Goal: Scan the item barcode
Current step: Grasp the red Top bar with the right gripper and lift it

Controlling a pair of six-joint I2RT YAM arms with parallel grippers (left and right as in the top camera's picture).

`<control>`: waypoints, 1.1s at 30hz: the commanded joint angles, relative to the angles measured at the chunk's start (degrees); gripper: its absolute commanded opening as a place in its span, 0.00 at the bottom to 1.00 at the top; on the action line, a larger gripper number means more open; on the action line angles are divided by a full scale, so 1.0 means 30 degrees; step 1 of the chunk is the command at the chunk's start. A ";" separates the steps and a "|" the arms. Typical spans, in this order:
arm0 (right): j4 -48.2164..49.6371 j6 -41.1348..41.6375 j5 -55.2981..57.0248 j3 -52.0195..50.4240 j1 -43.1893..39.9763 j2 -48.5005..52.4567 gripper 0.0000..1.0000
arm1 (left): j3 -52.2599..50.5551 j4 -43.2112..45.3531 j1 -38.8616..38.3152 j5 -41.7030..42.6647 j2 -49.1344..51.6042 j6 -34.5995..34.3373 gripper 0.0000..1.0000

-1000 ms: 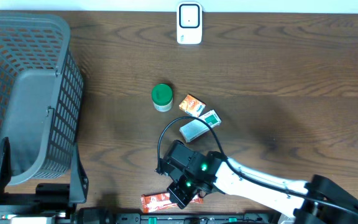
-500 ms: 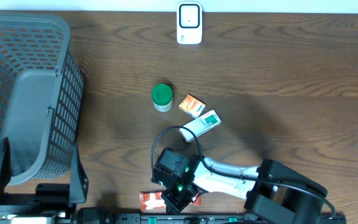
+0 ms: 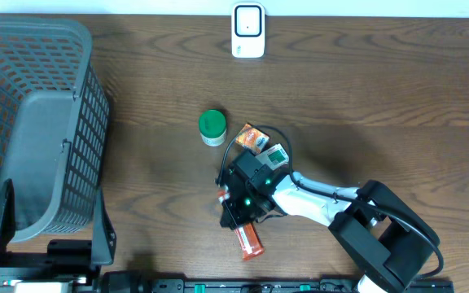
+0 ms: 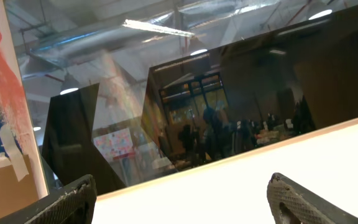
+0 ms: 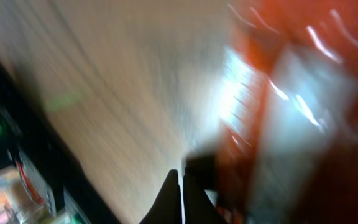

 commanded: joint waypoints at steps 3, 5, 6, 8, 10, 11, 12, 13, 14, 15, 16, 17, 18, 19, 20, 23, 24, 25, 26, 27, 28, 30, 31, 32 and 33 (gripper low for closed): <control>0.1384 0.0437 -0.1530 0.0546 -0.0146 0.0255 0.07 | -0.0029 -0.0044 0.0095 0.0233 -0.0124 -0.0087 0.87; 0.1253 0.0517 -0.2259 0.0998 -0.0189 -0.0051 0.21 | -0.0029 -0.0051 0.0095 0.0226 -0.0124 -0.0087 0.87; 0.0991 0.0758 -0.2244 0.1209 -0.0219 -0.0262 0.29 | -0.0029 -0.0102 0.0095 0.0226 -0.0124 -0.0087 0.87; 0.0627 0.0860 -0.2229 0.1472 -0.0350 -0.0780 0.49 | -0.0029 -0.0117 0.0095 0.0226 -0.0124 -0.0073 0.87; 0.0612 0.0852 -0.2047 0.1515 -0.0678 -0.1515 0.69 | -0.0029 -0.0124 0.0095 0.0226 -0.0124 0.0299 0.87; 0.0597 0.0860 -0.1851 0.1515 -0.0874 -0.1902 0.72 | -0.0029 -0.0146 0.0095 0.0226 -0.0124 0.0444 0.87; 0.0539 0.0852 -0.1617 0.1515 -0.1137 -0.2331 0.72 | -0.0029 -0.0197 0.0095 0.0226 -0.0124 0.0605 0.87; 0.0430 0.0852 -0.1421 0.1515 -0.1326 -0.2652 0.73 | -0.0029 -0.0255 0.0095 0.0219 -0.0124 0.0729 0.87; 0.0175 0.0852 -0.0998 0.1515 -0.1596 -0.3089 0.75 | -0.0029 -0.0306 0.0095 0.0219 -0.0124 0.0809 0.87; -0.0342 0.0860 -0.0335 0.1515 -0.1887 -0.3548 0.78 | -0.0029 -0.0335 0.0095 0.0226 -0.0124 0.0918 0.87; -0.0860 0.0860 0.0277 0.1515 -0.2098 -0.3854 0.79 | -0.0029 -0.0342 0.0095 0.0219 -0.0124 0.0918 0.87; -0.1989 0.0852 0.1515 0.1515 -0.2419 -0.4328 0.79 | -0.0029 -0.0350 0.0095 0.0226 -0.0124 0.0918 0.87; -0.2798 0.0845 0.2390 0.1515 -0.2608 -0.4605 0.80 | -0.0029 -0.0386 0.0095 0.0226 -0.0124 0.0918 0.87; -0.3810 0.0750 0.3512 0.1508 -0.2805 -0.4852 0.84 | -0.0029 -0.0408 0.0095 0.0226 -0.0124 0.0911 0.87; -0.4758 0.0306 0.4546 0.1508 -0.2943 -0.4962 0.89 | -0.0029 -0.0408 0.0095 0.0226 -0.0124 0.0911 0.87; -0.5887 -0.0233 0.5799 0.1399 -0.2958 -0.4750 0.92 | -0.0029 -0.0474 0.0095 0.0226 -0.0124 0.0911 0.87; -0.6025 -0.0335 0.5792 0.1348 -0.2929 -0.4619 0.93 | -0.0029 -0.0503 0.0095 0.0226 -0.0124 0.0911 0.87; -0.6025 -0.0444 0.5763 0.1275 -0.2885 -0.4444 0.92 | -0.0029 -0.0546 0.0095 0.0226 -0.0124 0.0911 0.87; -0.5952 -0.0437 0.5763 0.1224 -0.2834 -0.4233 0.92 | -0.0029 -0.0605 0.0095 0.0226 -0.0124 0.0911 0.87; -0.5850 -0.0437 0.5734 0.1217 -0.2790 -0.4014 0.91 | -0.0029 -0.0634 0.0095 0.0226 -0.0124 0.0911 0.87; -0.5683 -0.0437 0.5632 0.1217 -0.2747 -0.3767 0.90 | -0.0029 -0.0692 0.0095 0.0226 -0.0124 0.0911 0.87; -0.5297 -0.0437 0.5472 0.1217 -0.2710 -0.3111 0.90 | -0.0029 -0.0758 0.0095 0.0226 -0.0124 0.0911 0.87; -0.5238 -0.0430 0.5464 0.1217 -0.2703 -0.2790 0.89 | -0.0029 -0.0758 0.0095 0.0226 -0.0124 0.0911 0.87; -0.5231 -0.0430 0.5406 0.1217 -0.2710 -0.2455 0.88 | -0.0029 -0.0750 0.0095 0.0226 -0.0124 0.0918 0.87; -0.5231 -0.0430 0.5282 0.1217 -0.2710 -0.2120 0.87 | -0.0029 -0.0750 0.0095 0.0226 -0.0124 0.0911 0.87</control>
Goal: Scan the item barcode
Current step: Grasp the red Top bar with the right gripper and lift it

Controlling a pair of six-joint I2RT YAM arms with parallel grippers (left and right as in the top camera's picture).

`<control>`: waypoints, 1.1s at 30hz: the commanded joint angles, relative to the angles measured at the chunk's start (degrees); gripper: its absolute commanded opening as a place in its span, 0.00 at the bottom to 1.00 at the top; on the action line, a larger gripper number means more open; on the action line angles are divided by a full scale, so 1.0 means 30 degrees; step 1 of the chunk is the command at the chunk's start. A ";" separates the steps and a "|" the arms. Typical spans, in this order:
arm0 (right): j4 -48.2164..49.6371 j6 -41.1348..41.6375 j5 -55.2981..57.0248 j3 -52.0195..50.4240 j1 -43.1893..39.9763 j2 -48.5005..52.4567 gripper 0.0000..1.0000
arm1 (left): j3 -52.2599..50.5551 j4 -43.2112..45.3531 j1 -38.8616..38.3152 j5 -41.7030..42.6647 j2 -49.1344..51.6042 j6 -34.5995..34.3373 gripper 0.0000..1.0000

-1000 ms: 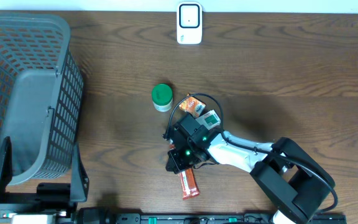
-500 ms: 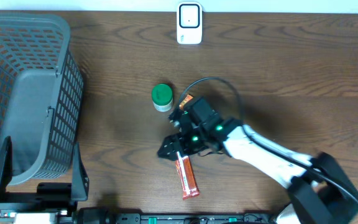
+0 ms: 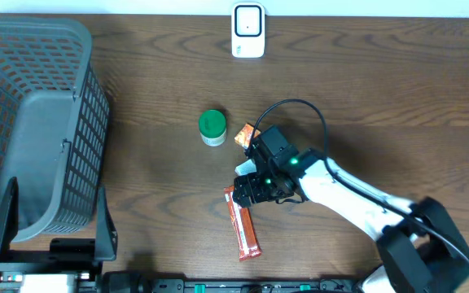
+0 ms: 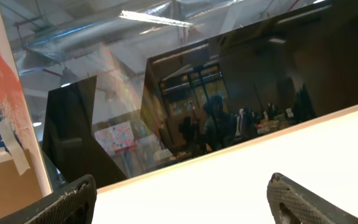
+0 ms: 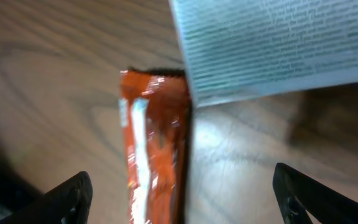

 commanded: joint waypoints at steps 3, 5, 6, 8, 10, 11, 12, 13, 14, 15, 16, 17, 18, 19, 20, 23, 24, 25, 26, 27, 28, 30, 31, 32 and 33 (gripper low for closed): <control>0.0131 -0.0342 -0.1071 -0.0131 0.0175 0.1894 0.84 | -0.0029 0.0022 0.0095 0.0226 -0.0124 0.0328 0.87; 0.0386 -0.0342 -0.1763 -0.0131 0.0437 0.2368 0.83 | -0.0029 0.0022 0.0095 0.0226 -0.0124 0.0321 0.87; 0.0437 -0.0335 -0.1756 -0.0131 0.0721 0.2630 0.83 | -0.0029 0.0022 0.0095 0.0226 -0.0124 0.0328 0.87; 0.0393 -0.0131 -0.1756 -0.0131 0.1086 0.2878 0.83 | -0.0029 0.0022 0.0095 0.0226 -0.0124 0.0328 0.87; 0.0153 0.0342 -0.1610 -0.0160 0.1545 0.3045 0.83 | -0.0029 0.0022 0.0095 0.0226 -0.0124 0.0328 0.87; -0.0007 0.0546 -0.1384 -0.0160 0.1734 0.3082 0.82 | -0.0029 0.0022 0.0095 0.0226 -0.0124 0.0321 0.87; -0.0328 0.0896 -0.0641 -0.0182 0.2047 0.3169 0.80 | -0.0029 0.0022 0.0095 0.0226 -0.0124 0.0328 0.87; -0.0481 0.0976 -0.0219 -0.0219 0.2171 0.3169 0.80 | -0.0029 0.0022 0.0095 0.0226 -0.0124 0.0328 0.87; -0.0554 0.0984 0.0029 -0.0277 0.2244 0.3169 0.78 | -0.0029 0.0022 0.0095 0.0226 -0.0124 0.0328 0.87; -0.0670 0.1049 0.0277 -0.0357 0.2324 0.3169 0.75 | -0.0029 0.0022 0.0095 0.0226 -0.0124 0.0328 0.87; -0.0678 0.1239 0.0474 -0.0474 0.2368 0.3169 0.70 | -0.0029 0.0022 0.0095 0.0226 -0.0124 0.0328 0.87; -0.0627 0.1486 0.0816 -0.0678 0.2397 0.3169 0.57 | -0.0029 0.0029 0.0095 0.0226 -0.0124 0.0321 0.87; -0.0510 0.1763 0.1268 -0.0911 0.2412 0.3177 0.41 | -0.0029 0.0029 0.0095 0.0226 -0.0124 0.0328 0.87; -0.0335 0.2033 0.1654 -0.1129 0.2412 0.3220 0.23 | -0.0029 0.0029 0.0095 0.0226 -0.0124 0.0328 0.87; -0.0124 0.2251 0.1945 -0.1333 0.2412 0.3242 0.04 | -0.0029 0.0029 0.0095 0.0226 -0.0124 0.0328 0.87; 0.1239 0.1588 0.2164 -0.1698 0.2353 0.3373 0.01 | -0.0029 0.0029 0.0095 0.0226 -0.0124 0.0328 0.87; 0.1464 0.1188 0.2164 -0.1661 0.2353 0.3330 0.01 | -0.0029 0.0022 0.0095 0.0226 -0.0124 0.0321 0.87; 0.1486 0.0838 0.2171 -0.1508 0.2353 0.3198 0.01 | -0.0029 0.0022 0.0095 0.0226 -0.0124 0.0321 0.87; 0.1464 0.0729 0.2186 -0.1311 0.2353 0.3067 0.01 | -0.0029 0.0015 0.0095 0.0226 -0.0124 0.0321 0.87; 0.1457 0.0729 0.2178 -0.1144 0.2353 0.2892 0.01 | -0.0029 0.0007 0.0095 0.0226 -0.0124 0.0321 0.87; 0.1428 0.0743 0.2157 -0.0940 0.2353 0.2608 0.01 | -0.0029 -0.0058 0.0095 0.0226 -0.0124 0.0321 0.87; 0.1290 0.1056 0.1894 -0.0488 0.2353 0.1719 0.01 | -0.0029 -0.0291 0.0095 0.0219 -0.0124 0.0328 0.87; 0.1239 0.1246 0.1603 -0.0306 0.2353 0.1195 0.01 | -0.0029 -0.0437 0.0095 0.0226 -0.0124 0.0328 0.87; 0.1217 0.1472 0.1188 -0.0168 0.2353 0.0495 0.01 | -0.0029 -0.0583 0.0095 0.0219 -0.0124 0.0328 0.87; 0.1231 0.1727 0.0816 -0.0109 0.2353 -0.0182 0.01 | -0.0029 -0.0685 0.0095 0.0219 -0.0124 0.0335 0.87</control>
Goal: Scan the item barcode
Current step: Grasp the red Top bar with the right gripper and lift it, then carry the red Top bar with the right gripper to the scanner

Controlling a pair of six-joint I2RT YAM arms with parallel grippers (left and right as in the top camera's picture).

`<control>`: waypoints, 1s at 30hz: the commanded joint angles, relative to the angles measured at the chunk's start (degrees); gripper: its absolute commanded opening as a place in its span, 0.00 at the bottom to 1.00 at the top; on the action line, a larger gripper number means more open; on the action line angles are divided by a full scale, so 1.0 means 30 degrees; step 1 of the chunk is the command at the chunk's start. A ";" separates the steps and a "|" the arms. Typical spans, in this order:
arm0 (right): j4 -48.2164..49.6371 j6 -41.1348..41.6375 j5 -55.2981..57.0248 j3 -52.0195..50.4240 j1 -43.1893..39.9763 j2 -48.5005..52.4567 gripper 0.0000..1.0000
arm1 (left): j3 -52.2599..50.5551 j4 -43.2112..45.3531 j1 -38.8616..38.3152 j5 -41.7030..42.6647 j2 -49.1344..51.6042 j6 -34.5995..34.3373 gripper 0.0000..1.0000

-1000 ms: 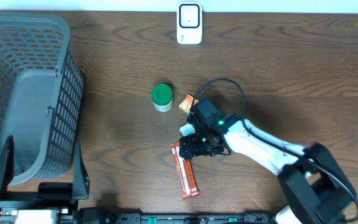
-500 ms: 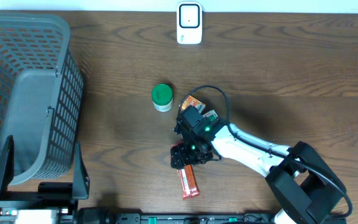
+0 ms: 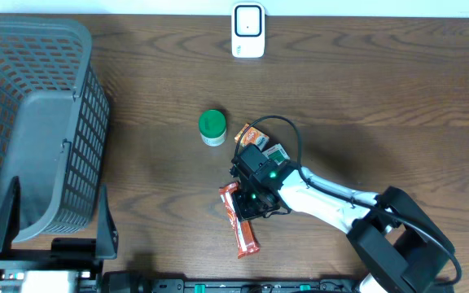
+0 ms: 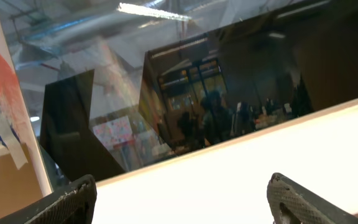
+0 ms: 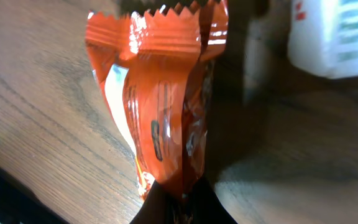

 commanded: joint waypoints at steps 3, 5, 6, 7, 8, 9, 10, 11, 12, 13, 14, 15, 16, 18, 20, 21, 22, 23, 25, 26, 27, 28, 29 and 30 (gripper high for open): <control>-0.0051 0.1027 0.0401 0.0393 0.0022 -0.4087 0.01 | -0.0029 -0.0379 0.0095 0.0080 -0.0124 0.0459 0.87; 0.0036 0.1326 -0.0284 0.0393 -0.0255 -0.6433 0.01 | -0.0029 -0.0758 0.0095 0.0073 -0.0124 0.0459 0.87; 0.0036 0.1778 -0.0430 0.0393 -0.0452 -0.7264 0.01 | -0.0029 -0.0925 0.0095 0.0080 -0.0124 0.0459 0.87; 0.0036 0.2200 -0.0634 0.0393 -0.0678 -0.7956 0.01 | -0.0029 -0.1049 0.0095 0.0087 -0.0124 0.0459 0.87; 0.0029 0.2718 -0.1013 0.0393 -0.1035 -0.8772 0.01 | -0.0029 -0.1209 0.0102 0.0080 -0.0124 0.0459 0.87; 0.0029 0.3118 -0.1443 0.0393 -0.1399 -0.9428 0.01 | -0.0029 -0.1399 0.0095 0.0080 -0.0124 0.0459 0.87; 0.0029 0.3519 -0.1902 0.0393 -0.1785 -1.0003 0.01 | -0.0029 -0.1566 0.0095 0.0080 -0.0124 0.0459 0.87; 0.0029 0.3861 -0.2368 0.0393 -0.2200 -1.0528 0.01 | -0.0029 -0.1763 0.0095 0.0087 -0.0124 0.0459 0.87; 0.0029 0.4197 -0.2980 0.0393 -0.2696 -1.1074 0.01 | -0.0029 -0.1938 0.0095 0.0080 -0.0124 0.0459 0.87; 0.0022 0.4473 -0.3628 0.0393 -0.3249 -1.1570 0.01 | -0.0029 -0.2135 0.0095 0.0080 -0.0124 0.0459 0.87; 0.0007 0.4685 -0.4116 0.0393 -0.3701 -1.1919 0.01 | -0.0029 -0.2288 0.0102 0.0087 -0.0124 0.0459 0.87; -0.0044 0.4940 -0.4670 0.0393 -0.4240 -1.2233 0.01 | -0.0029 -0.2448 0.0095 0.0080 -0.0124 0.0459 0.87; -0.0044 0.5085 -0.5107 0.0393 -0.4634 -1.2407 0.01 | -0.0029 -0.2594 0.0095 0.0087 -0.0124 0.0452 0.87; -0.0029 0.5275 -0.6178 0.0393 -0.5428 -1.2553 0.01 | -0.0029 -0.2863 0.0095 0.0087 -0.0124 0.0452 0.87; -0.0022 0.5304 -0.6958 0.0393 -0.6069 -1.2539 0.01 | -0.0029 -0.3089 0.0095 0.0080 -0.0124 0.0459 0.87; -0.0015 0.5275 -0.7023 0.0386 -0.6331 -1.2517 0.01 | -0.0029 -0.3220 0.0095 0.0087 -0.0124 0.0452 0.87; 0.0000 0.5151 -0.7227 0.0386 -0.6623 -1.2509 0.01 | -0.0029 -0.3322 0.0095 0.0087 -0.0124 0.0452 0.87; 0.0138 0.5085 -0.7584 0.0386 -0.6900 -1.2509 0.01 | -0.0029 -0.3497 0.0095 0.0087 -0.0124 0.0452 0.87; 0.0532 0.5071 -0.8546 0.0386 -0.7373 -1.2509 0.01 | -0.0029 -0.3876 0.0095 0.0087 -0.0124 0.0452 0.87; 0.0889 0.5078 -0.9202 0.0386 -0.7599 -1.2509 0.01 | -0.0029 -0.4131 0.0095 0.0087 -0.0124 0.0452 0.87; 0.1304 0.5129 -0.9887 0.0386 -0.7796 -1.2509 0.01 | -0.0029 -0.4379 0.0095 0.0087 -0.0124 0.0452 0.87; 0.1603 0.5231 -1.0324 0.0386 -0.7934 -1.2509 0.01 | -0.0029 -0.4575 0.0095 0.0087 -0.0124 0.0452 0.87; 0.1880 0.5333 -1.0681 0.0386 -0.8072 -1.2509 0.01 | -0.0029 -0.4743 0.0095 0.0087 -0.0124 0.0452 0.87; 0.1989 0.5399 -1.0790 0.0386 -0.8211 -1.2509 0.01 | -0.0029 -0.4860 0.0095 0.0087 -0.0124 0.0452 0.87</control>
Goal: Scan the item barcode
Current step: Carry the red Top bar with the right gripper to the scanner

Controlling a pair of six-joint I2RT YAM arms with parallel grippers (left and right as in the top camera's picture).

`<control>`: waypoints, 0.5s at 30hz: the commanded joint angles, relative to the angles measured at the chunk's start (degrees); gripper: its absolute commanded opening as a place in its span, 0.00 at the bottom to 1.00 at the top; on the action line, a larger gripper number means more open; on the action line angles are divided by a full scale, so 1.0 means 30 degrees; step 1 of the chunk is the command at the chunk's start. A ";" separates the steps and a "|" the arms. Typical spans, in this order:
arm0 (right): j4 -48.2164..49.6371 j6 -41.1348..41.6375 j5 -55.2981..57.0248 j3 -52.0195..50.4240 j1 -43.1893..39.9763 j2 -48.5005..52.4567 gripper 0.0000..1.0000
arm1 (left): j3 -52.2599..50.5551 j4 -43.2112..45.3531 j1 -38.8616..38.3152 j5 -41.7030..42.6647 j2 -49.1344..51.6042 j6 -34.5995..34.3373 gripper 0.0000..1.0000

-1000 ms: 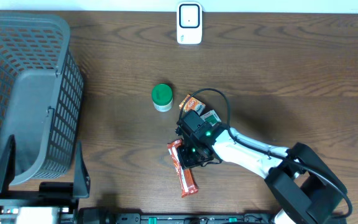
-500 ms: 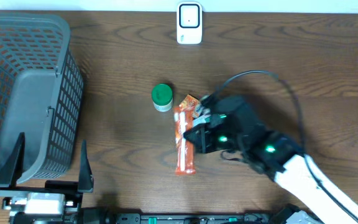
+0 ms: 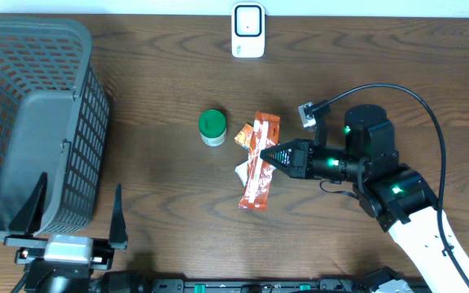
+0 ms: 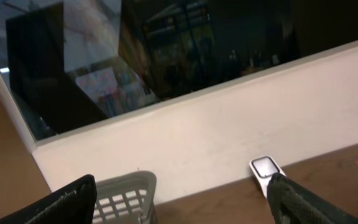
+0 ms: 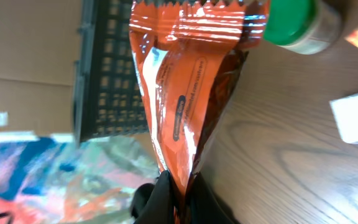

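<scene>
A long orange snack packet (image 3: 260, 161) hangs pinched by one end in my right gripper (image 3: 278, 155), which is shut on it and points left above the table's middle. The right wrist view shows the packet (image 5: 188, 81) up close, its seam side toward the camera and the fingers (image 5: 160, 196) closed on its lower end. The white barcode scanner (image 3: 248, 30) stands at the table's far edge. My left gripper (image 3: 76, 203) sits at the front left by the basket, open and empty, with the scanner (image 4: 266, 168) visible between its fingers (image 4: 67, 202).
A grey mesh basket (image 3: 31, 122) fills the left side. A green-lidded jar (image 3: 212, 127), a small orange pack (image 3: 242, 135) and a white box (image 3: 242, 171) lie under and beside the hanging packet. The wooden table (image 3: 381, 73) runs to the right.
The right gripper held the packet low at the table's front; now it holds it raised over the middle, pointing left. The left wrist camera has tipped down onto the basket and scanner.
My right gripper was first low over the packet at the table's front, the view blurred. Then it stood open above the packet's upper end beside the white box. Then it was shut on that end, and now the packet is lifted clear of the table.
</scene>
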 commanded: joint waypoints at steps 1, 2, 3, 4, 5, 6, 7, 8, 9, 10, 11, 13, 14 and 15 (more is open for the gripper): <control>0.0262 0.0503 -0.2200 0.0255 -0.0444 -0.0051 0.01 | -0.0022 -0.0248 0.0095 0.0095 -0.0124 0.0138 0.87; 0.0189 0.0561 -0.2208 0.0255 -0.0554 -0.0029 0.01 | -0.0022 -0.0255 0.0095 0.0095 -0.0124 0.0138 0.87; 0.0007 0.0590 -0.2208 0.0255 -0.0656 0.0007 0.01 | -0.0022 -0.0255 0.0095 0.0095 -0.0124 0.0138 0.87; -0.0138 0.0656 -0.2200 0.0255 -0.0699 0.0022 0.01 | -0.0022 -0.0255 0.0095 0.0095 -0.0124 0.0138 0.87; -0.0255 0.0707 -0.2200 0.0255 -0.0765 0.0102 0.01 | -0.0022 -0.0262 0.0095 0.0102 -0.0124 0.0138 0.87; -0.0262 0.0714 -0.2193 0.0255 -0.0780 0.0153 0.01 | -0.0022 -0.0299 0.0095 0.0102 -0.0124 0.0138 0.87; -0.0240 0.0721 -0.2091 0.0255 -0.0780 0.0240 0.01 | -0.0022 -0.0328 0.0095 0.0095 -0.0124 0.0138 0.87; -0.0211 0.0714 -0.1814 0.0255 -0.0780 0.0284 0.01 | -0.0022 -0.0342 0.0095 0.0102 -0.0124 0.0138 0.87; -0.0073 0.0576 -0.1231 0.0255 -0.0772 0.0372 0.01 | -0.0022 -0.0393 0.0095 0.0102 -0.0124 0.0138 0.87; 0.0160 0.0153 -0.0503 0.0255 -0.0772 0.0437 0.01 | -0.0022 -0.0423 0.0095 0.0102 -0.0124 0.0138 0.87; 0.0546 -0.0648 0.0444 0.0255 -0.0765 0.0561 0.01 | -0.0022 -0.0495 0.0095 0.0102 -0.0124 0.0138 0.87; 0.1727 -0.2856 0.2113 0.0255 -0.0758 0.0903 0.01 | -0.0022 -0.0707 0.0095 0.0102 -0.0124 0.0138 0.87; 0.2317 -0.3701 0.3082 0.0255 -0.0758 0.1166 0.01 | -0.0022 -0.0772 0.0095 0.0102 -0.0124 0.0138 0.87; 0.3031 -0.4248 0.4153 0.0255 -0.0758 0.1464 0.01 | -0.0022 -0.0831 0.0095 0.0102 -0.0124 0.0138 0.87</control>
